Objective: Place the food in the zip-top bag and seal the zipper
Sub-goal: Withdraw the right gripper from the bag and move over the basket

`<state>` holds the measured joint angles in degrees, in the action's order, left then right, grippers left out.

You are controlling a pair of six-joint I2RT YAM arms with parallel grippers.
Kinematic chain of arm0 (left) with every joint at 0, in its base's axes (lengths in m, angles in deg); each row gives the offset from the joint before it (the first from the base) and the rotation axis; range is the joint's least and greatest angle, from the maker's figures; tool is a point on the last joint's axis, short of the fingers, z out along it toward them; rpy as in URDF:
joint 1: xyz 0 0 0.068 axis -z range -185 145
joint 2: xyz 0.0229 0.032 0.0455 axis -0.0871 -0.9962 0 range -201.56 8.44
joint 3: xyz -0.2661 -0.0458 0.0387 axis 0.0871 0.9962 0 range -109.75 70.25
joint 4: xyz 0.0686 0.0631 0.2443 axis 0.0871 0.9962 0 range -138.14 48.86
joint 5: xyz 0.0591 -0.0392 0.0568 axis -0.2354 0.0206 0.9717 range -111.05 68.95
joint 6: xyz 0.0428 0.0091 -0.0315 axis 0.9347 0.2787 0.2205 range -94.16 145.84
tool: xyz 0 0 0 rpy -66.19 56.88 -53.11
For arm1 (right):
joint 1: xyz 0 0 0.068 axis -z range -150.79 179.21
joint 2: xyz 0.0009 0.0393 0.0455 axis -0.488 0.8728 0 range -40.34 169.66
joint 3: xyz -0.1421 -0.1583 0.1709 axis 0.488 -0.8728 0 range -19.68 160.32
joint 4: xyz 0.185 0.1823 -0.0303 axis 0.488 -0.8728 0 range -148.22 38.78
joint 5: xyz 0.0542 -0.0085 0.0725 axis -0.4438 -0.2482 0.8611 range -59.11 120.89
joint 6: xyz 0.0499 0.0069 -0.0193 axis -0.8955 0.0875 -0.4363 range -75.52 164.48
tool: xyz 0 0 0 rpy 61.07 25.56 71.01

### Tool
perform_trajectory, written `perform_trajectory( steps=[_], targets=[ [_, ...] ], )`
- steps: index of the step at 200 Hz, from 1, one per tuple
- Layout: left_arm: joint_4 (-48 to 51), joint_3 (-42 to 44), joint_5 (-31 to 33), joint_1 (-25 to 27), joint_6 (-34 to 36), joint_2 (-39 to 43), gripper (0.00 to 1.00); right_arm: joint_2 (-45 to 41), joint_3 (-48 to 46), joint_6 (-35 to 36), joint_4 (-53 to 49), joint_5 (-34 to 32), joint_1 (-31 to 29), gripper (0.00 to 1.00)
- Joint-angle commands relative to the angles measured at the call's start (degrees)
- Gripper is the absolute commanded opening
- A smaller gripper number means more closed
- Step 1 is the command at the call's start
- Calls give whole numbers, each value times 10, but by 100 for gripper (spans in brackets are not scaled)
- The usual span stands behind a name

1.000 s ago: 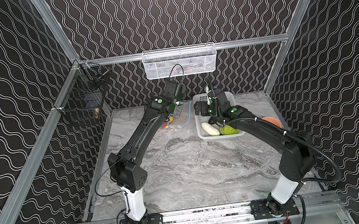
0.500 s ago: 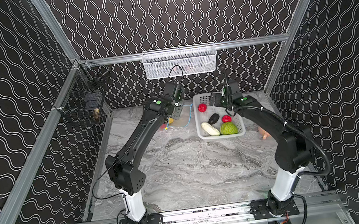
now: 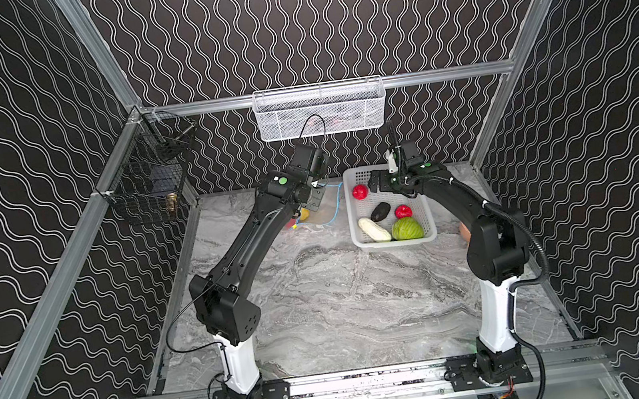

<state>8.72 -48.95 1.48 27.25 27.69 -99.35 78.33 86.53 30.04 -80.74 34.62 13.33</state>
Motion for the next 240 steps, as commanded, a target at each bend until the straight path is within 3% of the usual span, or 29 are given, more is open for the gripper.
perform_trajectory(
  steps=[1, 106, 184, 240],
  targets=[
    [1, -1, 2, 0, -1, 0, 0, 7, 0, 27, 11, 15, 1, 99],
    [7, -9, -2, 0, -4, -13, 0, 91, 81, 55, 41, 16, 6, 97],
    [2, -5, 1, 0, -6, -17, 0, 109, 66, 66, 118, 51, 7, 93],
    [2, -7, 16, 0, -6, -16, 0, 152, 103, 53, 115, 52, 8, 80]
  ],
)
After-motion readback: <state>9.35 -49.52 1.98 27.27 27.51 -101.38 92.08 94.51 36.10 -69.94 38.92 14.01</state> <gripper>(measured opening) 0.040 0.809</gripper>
